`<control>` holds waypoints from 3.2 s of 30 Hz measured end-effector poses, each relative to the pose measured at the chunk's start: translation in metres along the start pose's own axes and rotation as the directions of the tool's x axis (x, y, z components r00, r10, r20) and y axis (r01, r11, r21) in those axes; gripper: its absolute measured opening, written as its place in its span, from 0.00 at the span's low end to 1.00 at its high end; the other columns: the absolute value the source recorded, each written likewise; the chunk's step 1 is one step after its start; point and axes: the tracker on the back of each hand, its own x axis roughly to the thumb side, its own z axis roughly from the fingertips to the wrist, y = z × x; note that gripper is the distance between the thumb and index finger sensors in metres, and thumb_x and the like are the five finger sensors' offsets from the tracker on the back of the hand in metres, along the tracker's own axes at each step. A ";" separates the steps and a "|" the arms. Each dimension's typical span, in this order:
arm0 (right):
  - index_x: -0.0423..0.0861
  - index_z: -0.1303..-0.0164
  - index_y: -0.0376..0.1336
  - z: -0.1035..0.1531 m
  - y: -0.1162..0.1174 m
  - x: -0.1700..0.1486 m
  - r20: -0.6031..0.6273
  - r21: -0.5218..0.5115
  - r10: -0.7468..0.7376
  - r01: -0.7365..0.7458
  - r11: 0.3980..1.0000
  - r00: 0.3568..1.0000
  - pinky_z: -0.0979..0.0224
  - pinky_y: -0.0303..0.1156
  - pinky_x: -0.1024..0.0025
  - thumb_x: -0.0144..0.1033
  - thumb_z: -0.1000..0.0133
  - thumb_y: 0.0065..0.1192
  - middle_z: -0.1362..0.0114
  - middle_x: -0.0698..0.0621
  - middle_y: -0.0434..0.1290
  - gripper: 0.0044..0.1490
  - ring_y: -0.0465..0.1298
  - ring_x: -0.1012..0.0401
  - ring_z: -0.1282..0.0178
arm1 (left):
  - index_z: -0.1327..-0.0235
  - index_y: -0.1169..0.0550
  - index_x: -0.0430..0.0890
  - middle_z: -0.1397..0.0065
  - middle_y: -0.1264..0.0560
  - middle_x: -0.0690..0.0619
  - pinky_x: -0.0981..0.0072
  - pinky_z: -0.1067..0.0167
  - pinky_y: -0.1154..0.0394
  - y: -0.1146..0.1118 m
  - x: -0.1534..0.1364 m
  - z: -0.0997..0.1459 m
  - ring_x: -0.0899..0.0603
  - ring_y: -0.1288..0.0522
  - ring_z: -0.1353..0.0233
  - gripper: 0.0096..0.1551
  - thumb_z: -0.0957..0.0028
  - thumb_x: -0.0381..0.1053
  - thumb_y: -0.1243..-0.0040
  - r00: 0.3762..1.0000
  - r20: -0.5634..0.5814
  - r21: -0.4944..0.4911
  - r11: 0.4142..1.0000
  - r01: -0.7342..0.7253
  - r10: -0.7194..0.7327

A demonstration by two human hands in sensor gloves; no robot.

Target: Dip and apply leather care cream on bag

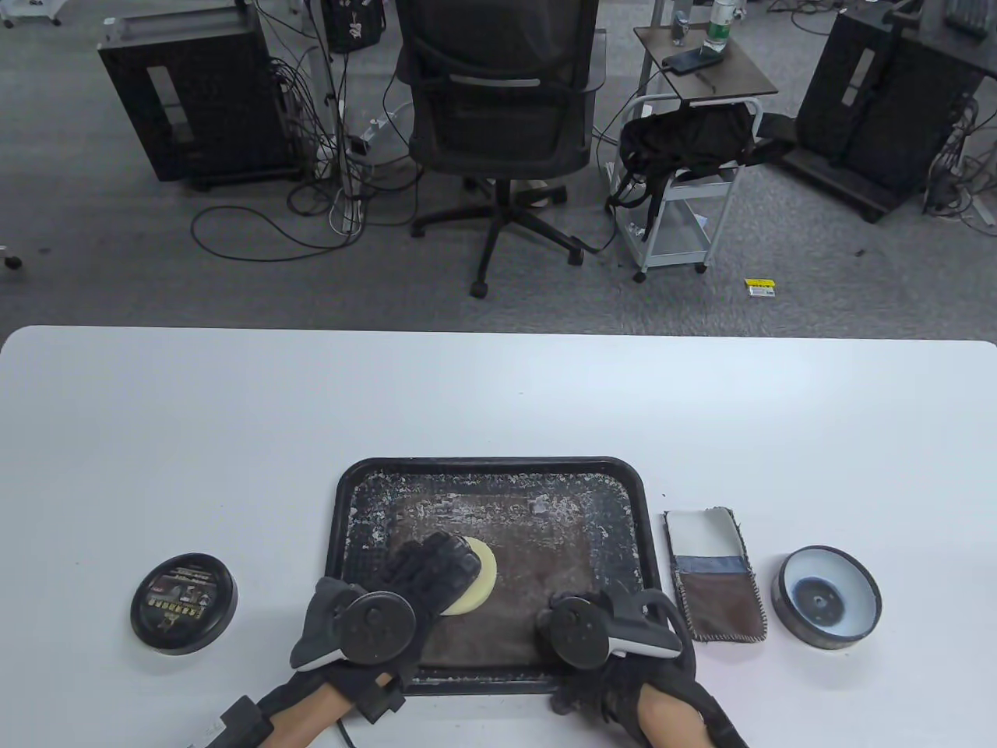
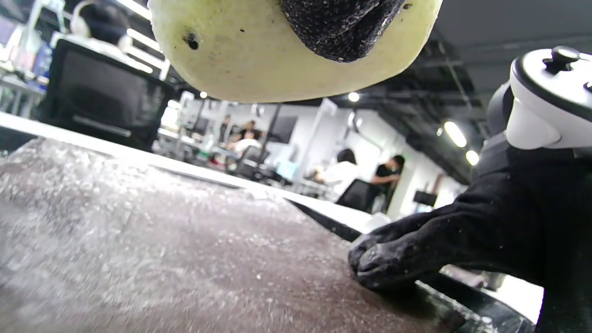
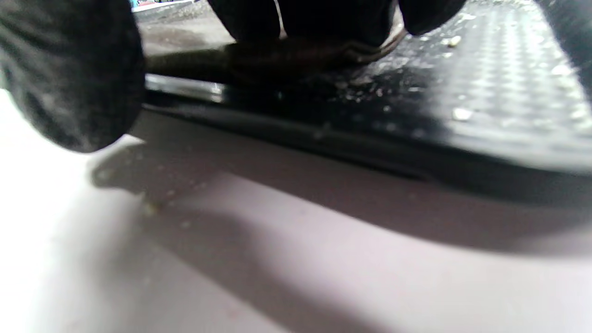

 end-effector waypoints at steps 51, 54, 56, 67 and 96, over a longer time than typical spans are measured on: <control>0.50 0.24 0.59 0.002 0.001 -0.033 -0.042 0.017 -0.298 0.299 0.954 0.954 0.23 0.58 0.48 0.47 0.59 0.77 0.18 0.50 0.56 0.51 0.56 0.51 0.21 | 0.32 0.35 0.65 0.20 0.41 0.63 0.52 0.20 0.46 -0.097 0.034 -0.150 0.49 0.42 0.17 0.35 0.54 0.46 0.39 0.895 -0.180 -0.349 0.877 0.330 -0.408; 0.50 0.24 0.59 0.002 0.001 -0.033 -0.045 0.015 -0.299 0.300 0.954 0.953 0.22 0.58 0.48 0.47 0.59 0.77 0.18 0.51 0.56 0.51 0.56 0.51 0.21 | 0.32 0.35 0.65 0.20 0.41 0.63 0.52 0.20 0.46 -0.095 0.031 -0.146 0.49 0.42 0.17 0.35 0.54 0.46 0.39 0.887 -0.190 -0.357 0.872 0.336 -0.420; 0.50 0.24 0.59 0.002 0.001 -0.033 -0.046 0.014 -0.301 0.302 0.953 0.953 0.23 0.58 0.49 0.47 0.59 0.77 0.19 0.51 0.56 0.51 0.56 0.51 0.21 | 0.32 0.35 0.65 0.20 0.40 0.63 0.52 0.20 0.46 -0.094 0.029 -0.144 0.49 0.42 0.17 0.35 0.54 0.46 0.39 0.879 -0.200 -0.365 0.865 0.344 -0.434; 0.50 0.24 0.59 0.002 0.002 -0.032 -0.053 0.012 -0.308 0.309 0.951 0.950 0.23 0.58 0.48 0.47 0.59 0.77 0.18 0.51 0.56 0.51 0.55 0.51 0.21 | 0.32 0.35 0.65 0.20 0.41 0.63 0.52 0.20 0.46 -0.085 0.004 -0.125 0.49 0.42 0.17 0.35 0.54 0.46 0.39 0.828 -0.286 -0.430 0.837 0.340 -0.483; 0.50 0.24 0.58 0.002 0.002 -0.031 -0.086 0.016 -0.306 0.308 0.951 0.948 0.23 0.58 0.47 0.46 0.59 0.76 0.18 0.51 0.55 0.51 0.55 0.51 0.21 | 0.32 0.36 0.62 0.20 0.39 0.59 0.52 0.23 0.41 -0.052 -0.031 -0.099 0.46 0.38 0.19 0.36 0.55 0.47 0.39 0.554 -0.517 -0.534 0.752 0.387 -0.652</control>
